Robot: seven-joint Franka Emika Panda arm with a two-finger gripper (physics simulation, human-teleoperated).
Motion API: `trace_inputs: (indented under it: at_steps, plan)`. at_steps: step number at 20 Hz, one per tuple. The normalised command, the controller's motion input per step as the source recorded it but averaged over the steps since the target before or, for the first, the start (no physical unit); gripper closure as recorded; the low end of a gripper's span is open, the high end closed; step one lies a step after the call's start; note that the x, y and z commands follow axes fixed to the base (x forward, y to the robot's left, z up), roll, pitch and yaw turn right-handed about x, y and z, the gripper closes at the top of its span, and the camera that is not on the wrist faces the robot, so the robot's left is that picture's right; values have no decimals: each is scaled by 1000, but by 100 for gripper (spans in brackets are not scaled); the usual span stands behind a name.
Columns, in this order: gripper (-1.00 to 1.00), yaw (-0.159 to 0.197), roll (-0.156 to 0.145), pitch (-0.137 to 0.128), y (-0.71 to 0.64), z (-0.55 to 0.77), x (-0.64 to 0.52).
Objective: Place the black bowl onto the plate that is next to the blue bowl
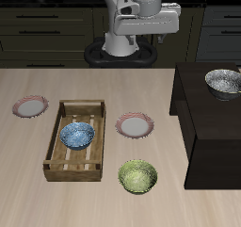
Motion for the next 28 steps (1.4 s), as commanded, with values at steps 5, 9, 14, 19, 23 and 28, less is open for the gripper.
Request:
trace_inputs:
  at_steps: [5,9,14,19,23,28]
  plan:
    - [-100,25,-23,-23,193,141,235]
    - [-100,16,0,-18,323,106,247]
    - [-100,-16,17,9,178,76,155]
    - [-100,14,35,7,335,21,180]
    - [-100,2,20,-6,235,64,141]
    - [-100,9,8,-17,208,101,249]
